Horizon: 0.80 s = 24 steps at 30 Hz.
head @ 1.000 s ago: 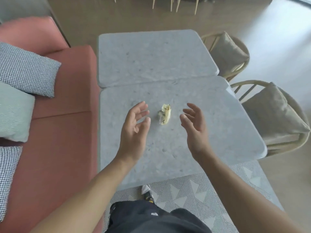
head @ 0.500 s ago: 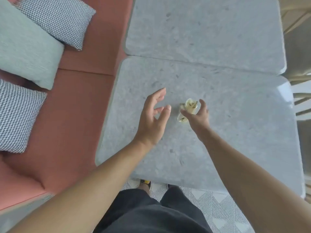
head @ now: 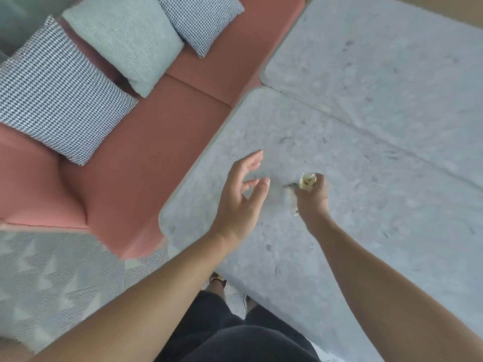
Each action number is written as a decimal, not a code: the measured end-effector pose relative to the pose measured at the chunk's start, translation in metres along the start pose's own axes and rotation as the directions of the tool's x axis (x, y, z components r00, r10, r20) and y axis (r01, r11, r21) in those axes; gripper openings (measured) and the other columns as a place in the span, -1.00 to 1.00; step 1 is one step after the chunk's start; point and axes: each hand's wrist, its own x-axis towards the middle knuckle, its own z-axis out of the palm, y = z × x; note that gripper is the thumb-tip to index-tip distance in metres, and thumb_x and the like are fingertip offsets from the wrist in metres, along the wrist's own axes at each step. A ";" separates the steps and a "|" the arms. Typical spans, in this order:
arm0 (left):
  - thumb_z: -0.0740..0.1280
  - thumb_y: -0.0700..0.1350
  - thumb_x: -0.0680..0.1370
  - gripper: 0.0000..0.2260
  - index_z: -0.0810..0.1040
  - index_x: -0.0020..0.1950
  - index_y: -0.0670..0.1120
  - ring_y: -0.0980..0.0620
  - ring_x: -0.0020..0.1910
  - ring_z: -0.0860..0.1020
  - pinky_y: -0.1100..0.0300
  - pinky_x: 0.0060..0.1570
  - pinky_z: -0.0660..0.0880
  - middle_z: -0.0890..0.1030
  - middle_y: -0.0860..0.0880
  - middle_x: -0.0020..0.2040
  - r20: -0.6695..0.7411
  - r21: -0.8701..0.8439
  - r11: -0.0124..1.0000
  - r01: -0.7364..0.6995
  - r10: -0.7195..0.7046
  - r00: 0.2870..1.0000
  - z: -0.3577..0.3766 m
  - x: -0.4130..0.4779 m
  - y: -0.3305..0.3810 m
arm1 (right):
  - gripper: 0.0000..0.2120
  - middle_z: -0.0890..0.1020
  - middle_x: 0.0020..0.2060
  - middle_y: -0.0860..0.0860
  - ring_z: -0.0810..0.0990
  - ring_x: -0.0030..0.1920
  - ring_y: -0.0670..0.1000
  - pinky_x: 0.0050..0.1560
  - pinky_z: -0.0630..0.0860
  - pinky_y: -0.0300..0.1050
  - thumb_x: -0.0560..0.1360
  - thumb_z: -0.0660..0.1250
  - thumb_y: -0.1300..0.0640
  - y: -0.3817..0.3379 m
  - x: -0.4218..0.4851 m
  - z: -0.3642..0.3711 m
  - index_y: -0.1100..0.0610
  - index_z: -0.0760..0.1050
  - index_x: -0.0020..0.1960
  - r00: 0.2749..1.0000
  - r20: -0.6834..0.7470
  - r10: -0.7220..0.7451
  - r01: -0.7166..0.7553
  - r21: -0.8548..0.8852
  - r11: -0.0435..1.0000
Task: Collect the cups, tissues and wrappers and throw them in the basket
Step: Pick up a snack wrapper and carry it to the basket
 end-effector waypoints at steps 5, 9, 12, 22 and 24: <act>0.27 -0.05 0.64 -0.59 0.43 0.50 0.07 0.21 0.47 0.45 0.39 0.29 0.44 0.49 0.13 0.46 -0.136 0.005 1.000 -0.004 0.005 0.991 -0.031 -0.016 0.009 | -0.73 0.64 -0.04 0.00 0.64 -0.16 0.08 -0.33 0.57 -0.07 0.55 0.41 0.20 -0.064 -0.050 0.014 0.03 0.41 0.18 0.972 0.201 -0.119 0.057 0.289 0.956; 0.28 -0.07 0.64 -0.60 0.42 0.48 0.09 0.16 0.47 0.46 0.40 0.30 0.42 0.51 0.10 0.46 -0.279 -0.032 0.999 -0.042 0.032 0.960 -0.072 -0.033 0.027 | -0.64 0.70 0.08 0.18 0.64 -0.18 0.06 -0.34 0.57 -0.01 0.55 0.36 0.19 -0.118 -0.096 0.034 0.10 0.40 0.32 0.887 0.372 -0.272 0.113 0.397 0.911; 0.28 -0.08 0.65 -0.58 0.41 0.53 -0.01 0.18 0.48 0.46 0.38 0.35 0.42 0.50 0.09 0.48 -0.399 -0.016 0.997 -0.071 0.059 0.915 -0.111 -0.053 0.037 | -0.63 0.68 -0.01 0.04 0.65 -0.15 0.02 -0.31 0.57 -0.04 0.50 0.36 0.18 -0.152 -0.138 0.058 0.08 0.41 0.29 0.810 0.449 -0.376 0.200 0.391 0.899; 0.27 -0.09 0.65 -0.57 0.41 0.54 -0.04 0.16 0.50 0.45 0.40 0.29 0.44 0.48 0.06 0.50 -0.728 0.030 0.994 -0.102 0.091 0.679 -0.241 -0.158 0.043 | -0.66 0.65 0.10 0.21 0.66 -0.10 0.10 -0.12 0.64 0.14 0.56 0.32 0.35 -0.197 -0.285 0.165 0.07 0.44 0.27 0.507 0.689 -0.518 0.358 0.379 0.853; 0.28 -0.08 0.64 -0.60 0.45 0.50 0.00 0.16 0.49 0.46 0.32 0.33 0.47 0.50 0.07 0.48 -0.791 0.021 0.994 -0.104 0.081 0.607 -0.272 -0.187 0.040 | -0.67 0.66 0.07 0.19 0.66 -0.13 0.16 -0.08 0.67 0.19 0.55 0.34 0.34 -0.198 -0.322 0.191 0.06 0.45 0.25 0.470 0.713 -0.521 0.373 0.375 0.849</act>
